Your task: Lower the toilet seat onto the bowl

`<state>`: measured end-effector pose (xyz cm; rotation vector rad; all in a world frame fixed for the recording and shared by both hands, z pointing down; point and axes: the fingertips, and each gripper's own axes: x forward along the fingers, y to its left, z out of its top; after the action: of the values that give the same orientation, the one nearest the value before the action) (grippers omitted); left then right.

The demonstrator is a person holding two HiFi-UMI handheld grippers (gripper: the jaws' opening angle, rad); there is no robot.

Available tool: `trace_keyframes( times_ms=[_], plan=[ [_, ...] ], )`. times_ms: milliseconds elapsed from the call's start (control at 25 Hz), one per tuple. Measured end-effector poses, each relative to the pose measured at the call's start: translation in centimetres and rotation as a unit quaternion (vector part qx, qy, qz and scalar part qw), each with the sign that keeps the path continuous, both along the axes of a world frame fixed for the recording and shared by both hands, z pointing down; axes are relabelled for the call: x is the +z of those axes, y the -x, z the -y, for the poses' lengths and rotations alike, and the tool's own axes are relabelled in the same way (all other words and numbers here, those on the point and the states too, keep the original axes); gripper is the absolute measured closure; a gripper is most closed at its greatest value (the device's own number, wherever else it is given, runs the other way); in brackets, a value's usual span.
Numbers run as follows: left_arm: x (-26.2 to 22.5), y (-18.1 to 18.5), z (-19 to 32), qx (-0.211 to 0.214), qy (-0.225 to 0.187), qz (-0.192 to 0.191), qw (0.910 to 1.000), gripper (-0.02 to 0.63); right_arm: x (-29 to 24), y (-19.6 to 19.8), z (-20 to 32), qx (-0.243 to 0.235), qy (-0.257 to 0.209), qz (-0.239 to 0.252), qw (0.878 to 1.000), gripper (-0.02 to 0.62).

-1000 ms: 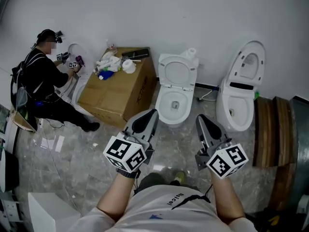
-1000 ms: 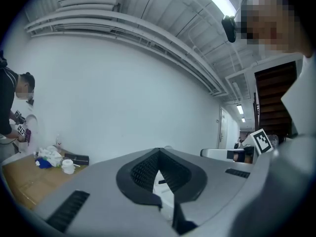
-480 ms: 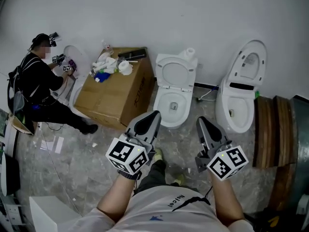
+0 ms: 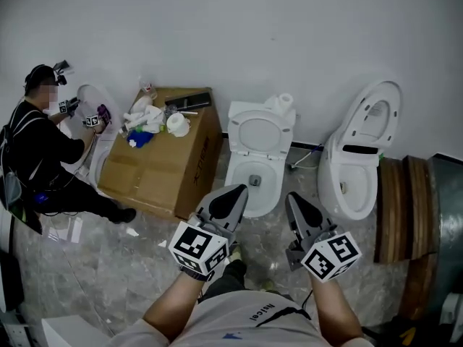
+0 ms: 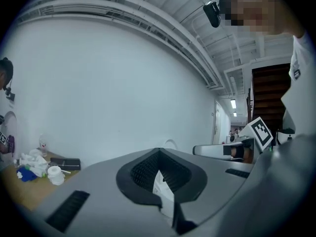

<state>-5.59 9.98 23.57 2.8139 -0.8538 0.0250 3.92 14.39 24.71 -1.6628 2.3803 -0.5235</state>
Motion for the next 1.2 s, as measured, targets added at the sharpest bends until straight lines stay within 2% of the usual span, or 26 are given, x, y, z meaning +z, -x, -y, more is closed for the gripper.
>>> trace_keyframes(
  times_ms=[200,400,640,800,1000,1200],
  plan=[
    [1.0,0.1,6.1,0.022,-0.003,0.006,0.9997,0.597,0.9,1.2,6.1,0.009,0.008,-0.034,0.999,0.578],
    [2.2,-0.2,11.2,0.047,-0.005,0.002,0.9989,0.597,2.1,1.3,11.2,0.024,0.019,-0.104,0.994,0.578],
    [3.7,-1.6,15.6,0.058,-0.006,-0.002,0.9983,0.597,4.6,-0.2,16.1,0.024,0.045,-0.149,0.987,0.577],
    [5.3,-2.8,18.6,0.047,-0.008,-0.007,0.9988,0.597,7.2,-2.1,20.2,0.010,0.059,-0.185,0.981,0.577],
    [7.3,-4.5,22.7,0.018,-0.010,0.005,0.9998,0.597,10.8,-4.7,26.4,-0.019,0.068,-0.245,0.967,0.577],
    [10.5,-8.8,27.7,-0.003,-0.001,0.012,0.9999,0.597,14.0,-7.5,32.5,-0.059,0.072,-0.281,0.955,0.577]
  ],
)
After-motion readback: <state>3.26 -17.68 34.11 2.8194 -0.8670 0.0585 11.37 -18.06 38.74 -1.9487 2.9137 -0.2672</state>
